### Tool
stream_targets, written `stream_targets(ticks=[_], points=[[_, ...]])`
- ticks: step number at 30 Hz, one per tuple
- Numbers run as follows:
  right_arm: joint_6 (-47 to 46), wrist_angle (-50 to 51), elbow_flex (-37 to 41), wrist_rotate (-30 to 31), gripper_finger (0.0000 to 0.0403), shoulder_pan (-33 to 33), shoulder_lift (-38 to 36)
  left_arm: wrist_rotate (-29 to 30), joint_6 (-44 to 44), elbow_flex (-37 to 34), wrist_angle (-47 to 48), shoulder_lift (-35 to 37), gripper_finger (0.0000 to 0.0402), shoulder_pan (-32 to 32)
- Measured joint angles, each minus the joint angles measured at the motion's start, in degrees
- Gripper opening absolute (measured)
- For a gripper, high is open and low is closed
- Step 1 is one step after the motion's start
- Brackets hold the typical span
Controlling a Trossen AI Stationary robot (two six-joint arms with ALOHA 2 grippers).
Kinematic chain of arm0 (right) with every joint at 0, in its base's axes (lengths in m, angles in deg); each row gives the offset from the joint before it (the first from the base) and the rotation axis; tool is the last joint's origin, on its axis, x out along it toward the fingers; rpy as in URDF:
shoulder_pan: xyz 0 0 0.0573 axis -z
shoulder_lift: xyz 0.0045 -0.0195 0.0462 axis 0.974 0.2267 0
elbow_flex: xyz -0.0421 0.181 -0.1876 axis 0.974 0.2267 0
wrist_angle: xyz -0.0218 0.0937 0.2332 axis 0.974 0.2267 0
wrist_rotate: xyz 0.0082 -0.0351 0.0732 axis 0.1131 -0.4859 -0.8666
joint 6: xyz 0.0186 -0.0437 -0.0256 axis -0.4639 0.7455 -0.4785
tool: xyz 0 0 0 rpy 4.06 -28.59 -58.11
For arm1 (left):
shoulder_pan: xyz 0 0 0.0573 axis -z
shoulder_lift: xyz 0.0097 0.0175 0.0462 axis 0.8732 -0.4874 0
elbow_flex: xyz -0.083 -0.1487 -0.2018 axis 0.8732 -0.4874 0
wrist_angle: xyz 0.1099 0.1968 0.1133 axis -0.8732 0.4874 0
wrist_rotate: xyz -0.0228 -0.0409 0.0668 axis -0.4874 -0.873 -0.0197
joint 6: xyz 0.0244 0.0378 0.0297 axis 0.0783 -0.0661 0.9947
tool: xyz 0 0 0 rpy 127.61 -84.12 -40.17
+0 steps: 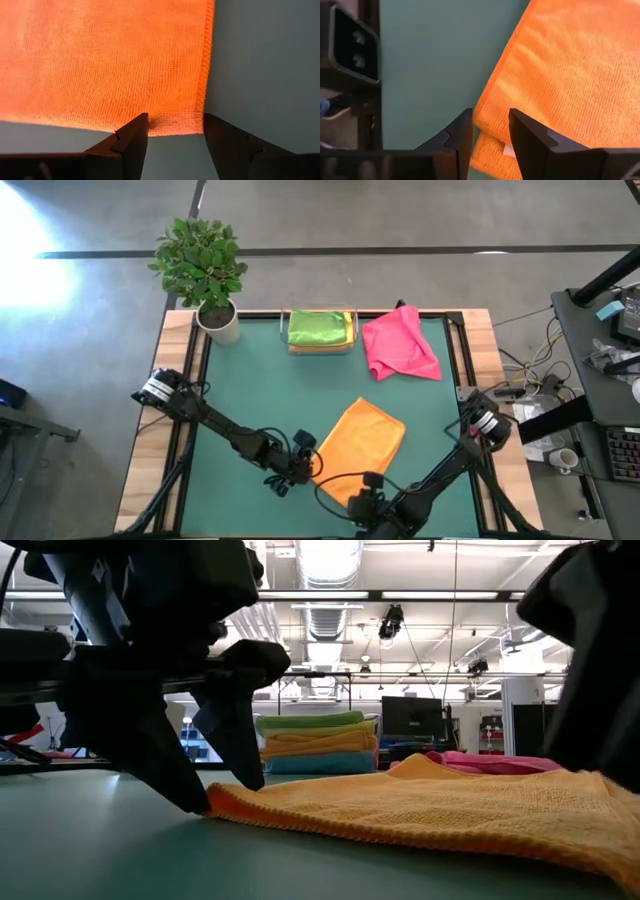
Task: Fold microfiber towels
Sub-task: Fold the orange microfiber towel
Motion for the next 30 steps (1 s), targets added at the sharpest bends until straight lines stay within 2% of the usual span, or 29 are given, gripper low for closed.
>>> stream_targets(ticks=[6,21,26,30], points=[[-0.1,-0.1,0.0,-0.5,0.0123,1.0,0.8,1.1,-0.7,0.0,0.0,0.0,0.0161,-0.5],[-3.1,0.0,0.9,-3.0,0.0123,1.5,0.8,1.2,-0.8,0.1,-0.1,0.0,0.0009,-0.8],[-3.1,-0.2,1.8,-3.3,0.0123,1.9,0.8,1.2,-1.0,0.1,-0.1,0.0,0.0006,-0.8],[-2.8,-1.7,2.1,-4.6,0.0123,2.2,0.7,1.2,-5.6,0.1,0.0,0.0,0.0002,-0.8]])
